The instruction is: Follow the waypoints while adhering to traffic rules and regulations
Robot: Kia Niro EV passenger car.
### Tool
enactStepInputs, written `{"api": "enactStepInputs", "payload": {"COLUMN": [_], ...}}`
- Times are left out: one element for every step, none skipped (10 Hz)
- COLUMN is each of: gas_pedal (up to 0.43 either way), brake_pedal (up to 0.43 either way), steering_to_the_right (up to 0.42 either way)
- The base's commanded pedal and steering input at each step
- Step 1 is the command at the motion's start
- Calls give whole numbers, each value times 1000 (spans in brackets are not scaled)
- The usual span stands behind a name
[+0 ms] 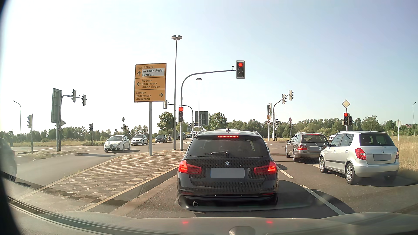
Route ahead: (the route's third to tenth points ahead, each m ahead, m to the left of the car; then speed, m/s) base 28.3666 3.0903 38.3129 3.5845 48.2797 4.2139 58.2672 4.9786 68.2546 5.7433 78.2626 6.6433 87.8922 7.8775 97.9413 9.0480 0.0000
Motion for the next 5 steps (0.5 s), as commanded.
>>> {"api": "enactStepInputs", "payload": {"gas_pedal": [0, 0, 0, 0, 0], "brake_pedal": [402, 402, 402, 402, 402], "steering_to_the_right": [-6, -6, -6, -6, -6]}}
